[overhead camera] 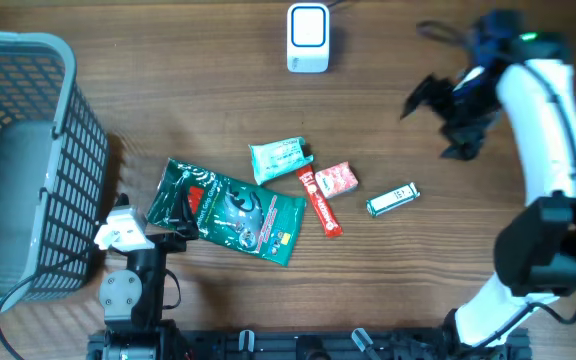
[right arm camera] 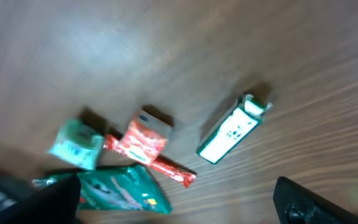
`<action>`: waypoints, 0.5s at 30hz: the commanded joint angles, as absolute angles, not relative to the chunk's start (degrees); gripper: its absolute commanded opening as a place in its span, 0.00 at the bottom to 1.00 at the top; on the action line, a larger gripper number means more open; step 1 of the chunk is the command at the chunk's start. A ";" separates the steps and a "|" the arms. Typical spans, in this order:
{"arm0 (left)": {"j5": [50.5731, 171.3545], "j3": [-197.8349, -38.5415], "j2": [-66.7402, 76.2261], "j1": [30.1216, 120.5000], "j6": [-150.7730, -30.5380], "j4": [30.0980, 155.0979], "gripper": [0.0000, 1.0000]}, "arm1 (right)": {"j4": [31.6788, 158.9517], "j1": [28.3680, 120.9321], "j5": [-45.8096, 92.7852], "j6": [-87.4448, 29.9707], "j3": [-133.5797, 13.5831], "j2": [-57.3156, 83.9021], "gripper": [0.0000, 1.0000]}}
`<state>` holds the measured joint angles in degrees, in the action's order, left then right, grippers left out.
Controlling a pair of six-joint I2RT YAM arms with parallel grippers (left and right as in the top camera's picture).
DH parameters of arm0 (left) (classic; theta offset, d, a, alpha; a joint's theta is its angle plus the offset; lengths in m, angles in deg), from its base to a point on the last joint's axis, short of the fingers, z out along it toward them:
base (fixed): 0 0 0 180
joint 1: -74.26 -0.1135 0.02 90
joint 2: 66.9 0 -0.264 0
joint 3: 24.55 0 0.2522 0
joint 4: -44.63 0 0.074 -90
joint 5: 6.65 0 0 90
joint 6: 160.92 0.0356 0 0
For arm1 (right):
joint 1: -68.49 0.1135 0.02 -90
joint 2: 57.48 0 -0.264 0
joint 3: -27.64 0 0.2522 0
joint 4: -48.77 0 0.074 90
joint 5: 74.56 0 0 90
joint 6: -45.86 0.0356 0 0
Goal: Scan the item barcode
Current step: 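Reach the right gripper to the small green-and-white box and grasp it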
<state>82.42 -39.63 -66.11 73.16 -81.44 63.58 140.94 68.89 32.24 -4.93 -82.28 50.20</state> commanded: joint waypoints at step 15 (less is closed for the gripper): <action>82.90 -39.18 -66.52 73.35 -80.33 63.56 1.00 | 117.23 74.64 26.60 9.05 -50.55 50.75 0.85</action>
